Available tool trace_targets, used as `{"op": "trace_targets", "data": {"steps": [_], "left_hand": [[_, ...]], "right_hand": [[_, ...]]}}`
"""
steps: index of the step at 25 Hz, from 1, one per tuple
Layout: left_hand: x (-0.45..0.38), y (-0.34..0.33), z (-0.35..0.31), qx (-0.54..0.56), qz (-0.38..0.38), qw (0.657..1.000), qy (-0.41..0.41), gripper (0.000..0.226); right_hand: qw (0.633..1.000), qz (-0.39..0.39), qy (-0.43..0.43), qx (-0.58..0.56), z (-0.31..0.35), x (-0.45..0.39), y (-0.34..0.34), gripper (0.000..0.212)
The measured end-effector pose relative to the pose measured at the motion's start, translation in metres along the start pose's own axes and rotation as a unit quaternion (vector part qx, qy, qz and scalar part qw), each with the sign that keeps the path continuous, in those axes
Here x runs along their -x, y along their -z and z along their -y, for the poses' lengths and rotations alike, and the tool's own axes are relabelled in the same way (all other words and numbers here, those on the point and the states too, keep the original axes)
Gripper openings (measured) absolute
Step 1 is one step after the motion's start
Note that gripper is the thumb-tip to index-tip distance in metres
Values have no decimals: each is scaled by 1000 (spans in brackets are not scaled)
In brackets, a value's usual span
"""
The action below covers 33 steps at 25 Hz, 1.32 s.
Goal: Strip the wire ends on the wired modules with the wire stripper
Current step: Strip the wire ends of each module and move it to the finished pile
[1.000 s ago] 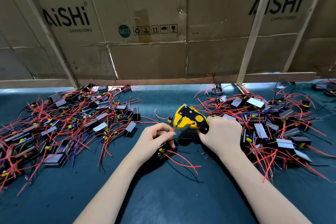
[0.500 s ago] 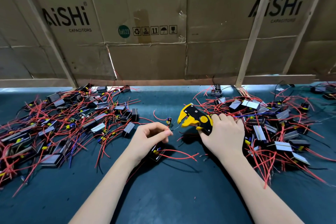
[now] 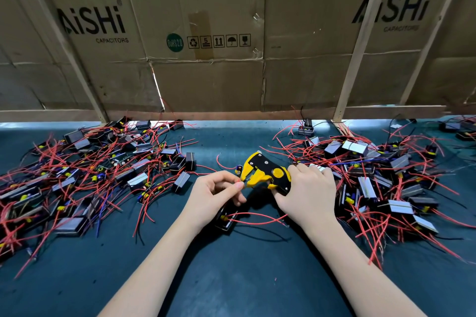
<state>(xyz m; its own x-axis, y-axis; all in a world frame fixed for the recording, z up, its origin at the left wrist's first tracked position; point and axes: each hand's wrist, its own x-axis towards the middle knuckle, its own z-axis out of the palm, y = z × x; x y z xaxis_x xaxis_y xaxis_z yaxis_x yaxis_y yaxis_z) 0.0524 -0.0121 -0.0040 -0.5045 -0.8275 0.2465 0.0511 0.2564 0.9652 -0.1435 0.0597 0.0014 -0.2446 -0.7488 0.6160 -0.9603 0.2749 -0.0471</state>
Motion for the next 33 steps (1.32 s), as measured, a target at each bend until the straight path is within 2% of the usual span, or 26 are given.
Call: {"op": "trace_targets", "data": {"steps": [15, 26, 31, 33], "left_hand": [[1, 3, 4, -22, 12, 1000, 6, 8], [2, 5, 1, -40, 28, 999, 20, 11], [1, 20, -4, -140, 37, 989, -4, 11], [1, 26, -7, -157, 4, 988, -2, 18]], "right_hand": [[1000, 27, -4, 15, 4, -1, 3, 36], [999, -43, -16, 29, -2, 1, 1, 52], [995, -82, -45, -19, -7, 0, 1, 45], [993, -99, -36, -50, -9, 0, 3, 42]]}}
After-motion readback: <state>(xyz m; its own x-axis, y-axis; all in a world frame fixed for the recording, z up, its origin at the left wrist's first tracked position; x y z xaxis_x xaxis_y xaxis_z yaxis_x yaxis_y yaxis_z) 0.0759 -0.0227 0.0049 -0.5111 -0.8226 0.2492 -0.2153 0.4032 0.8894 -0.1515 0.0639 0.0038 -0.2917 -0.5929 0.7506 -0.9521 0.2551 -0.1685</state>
